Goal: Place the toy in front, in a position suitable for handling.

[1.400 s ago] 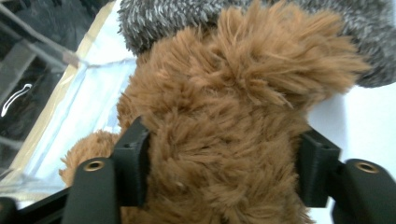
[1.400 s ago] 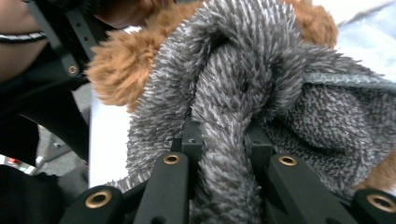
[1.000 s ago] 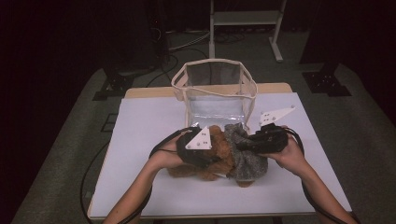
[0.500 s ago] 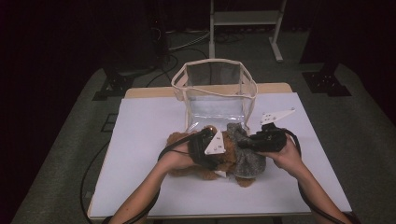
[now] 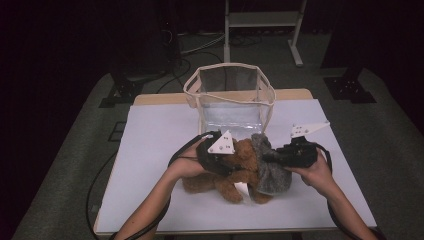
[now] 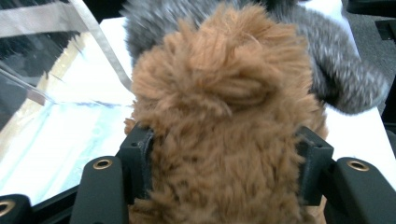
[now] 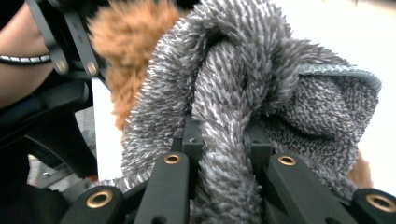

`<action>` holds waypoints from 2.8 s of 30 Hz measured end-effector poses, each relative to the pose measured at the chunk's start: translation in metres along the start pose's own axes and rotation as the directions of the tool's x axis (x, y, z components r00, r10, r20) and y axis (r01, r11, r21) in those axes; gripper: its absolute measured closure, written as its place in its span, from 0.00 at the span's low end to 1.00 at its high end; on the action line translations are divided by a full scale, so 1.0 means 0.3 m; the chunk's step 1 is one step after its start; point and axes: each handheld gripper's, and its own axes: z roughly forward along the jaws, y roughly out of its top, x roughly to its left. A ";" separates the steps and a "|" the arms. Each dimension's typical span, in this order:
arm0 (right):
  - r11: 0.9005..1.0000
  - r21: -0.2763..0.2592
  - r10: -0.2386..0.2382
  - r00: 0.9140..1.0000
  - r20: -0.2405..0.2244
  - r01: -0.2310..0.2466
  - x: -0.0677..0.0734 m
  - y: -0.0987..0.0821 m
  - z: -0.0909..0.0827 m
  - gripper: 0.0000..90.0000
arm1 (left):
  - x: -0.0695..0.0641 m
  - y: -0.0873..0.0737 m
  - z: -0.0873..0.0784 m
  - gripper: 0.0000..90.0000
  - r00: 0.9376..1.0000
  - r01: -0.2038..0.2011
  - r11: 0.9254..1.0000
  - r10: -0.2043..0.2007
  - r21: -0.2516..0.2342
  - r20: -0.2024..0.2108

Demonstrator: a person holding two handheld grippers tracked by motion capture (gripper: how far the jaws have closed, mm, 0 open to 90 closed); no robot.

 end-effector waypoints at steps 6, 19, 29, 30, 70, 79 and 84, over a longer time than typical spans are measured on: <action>0.996 0.050 0.071 0.997 0.000 -0.071 -0.045 -0.094 0.010 0.84 | -0.005 0.008 0.011 0.44 1.000 -0.003 1.000 0.003 0.002 0.022; 0.990 0.128 0.054 0.999 0.005 -0.054 -0.046 -0.093 0.042 0.84 | 0.010 -0.002 0.004 0.40 1.000 0.012 1.000 -0.012 0.021 0.019; 0.982 0.126 0.129 0.986 0.107 -0.142 -0.075 -0.229 -0.159 0.84 | 0.008 0.003 0.009 0.38 0.999 0.012 1.000 -0.012 0.024 0.029; 0.982 0.119 0.132 0.985 0.112 -0.146 -0.073 -0.237 -0.172 0.84 | 0.009 0.005 0.010 0.38 1.000 0.010 1.000 -0.011 0.026 0.028; 0.975 0.149 0.114 0.948 0.298 -0.164 -0.126 -0.328 -0.278 0.58 | 0.020 0.020 0.012 0.21 0.997 0.021 0.999 -0.024 0.038 0.069; 0.994 0.093 0.028 0.970 0.242 -0.052 -0.060 -0.208 -0.265 0.42 | 0.021 -0.001 -0.088 0.12 0.998 0.042 0.999 -0.040 -0.026 0.055; 0.997 0.075 -0.046 0.988 0.144 0.035 0.004 -0.110 -0.192 0.38 | 0.029 -0.057 -0.145 0.11 0.998 0.066 0.998 -0.065 -0.022 0.024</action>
